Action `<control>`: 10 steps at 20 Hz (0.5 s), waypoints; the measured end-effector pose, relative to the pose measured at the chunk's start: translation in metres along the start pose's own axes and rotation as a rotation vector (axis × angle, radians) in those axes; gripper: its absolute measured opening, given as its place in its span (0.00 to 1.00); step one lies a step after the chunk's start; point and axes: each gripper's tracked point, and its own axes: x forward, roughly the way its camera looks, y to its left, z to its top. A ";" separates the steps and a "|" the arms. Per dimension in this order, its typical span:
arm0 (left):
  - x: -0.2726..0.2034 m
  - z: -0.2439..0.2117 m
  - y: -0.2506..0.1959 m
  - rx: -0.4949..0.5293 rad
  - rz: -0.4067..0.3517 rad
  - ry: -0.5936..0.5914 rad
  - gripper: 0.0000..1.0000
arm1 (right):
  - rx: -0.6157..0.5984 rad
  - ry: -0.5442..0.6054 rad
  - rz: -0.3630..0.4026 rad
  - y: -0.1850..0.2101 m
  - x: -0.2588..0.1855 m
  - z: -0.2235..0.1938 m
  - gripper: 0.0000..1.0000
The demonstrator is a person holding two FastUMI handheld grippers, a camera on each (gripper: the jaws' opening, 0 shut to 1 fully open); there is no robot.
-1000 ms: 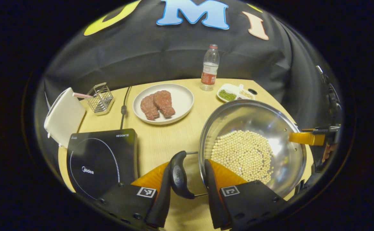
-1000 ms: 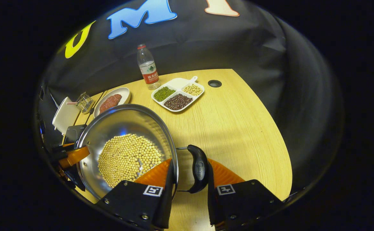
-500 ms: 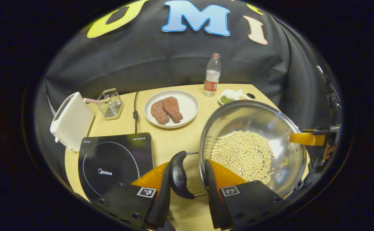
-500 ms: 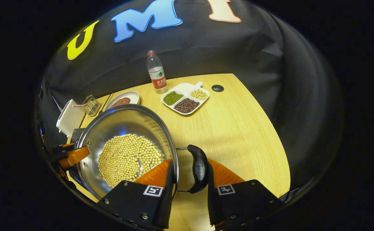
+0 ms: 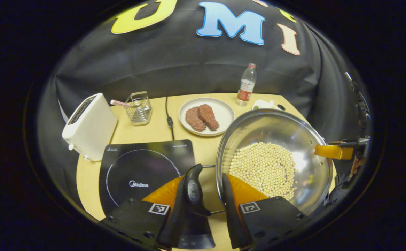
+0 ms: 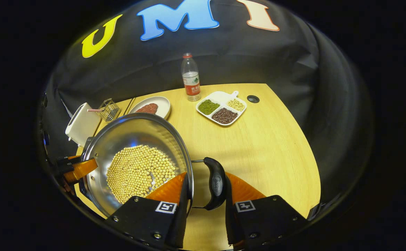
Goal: First push the handle of the pot to place it horizontally, then grasp the pot with both hands and set it on the induction cooktop.
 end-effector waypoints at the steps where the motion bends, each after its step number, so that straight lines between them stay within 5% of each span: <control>1: -0.001 0.000 0.008 -0.004 0.002 0.002 0.59 | -0.003 0.000 0.004 0.008 0.000 0.000 0.46; 10: -0.015 -0.005 0.079 -0.025 0.023 0.015 0.59 | -0.029 0.015 0.026 0.076 0.006 0.004 0.46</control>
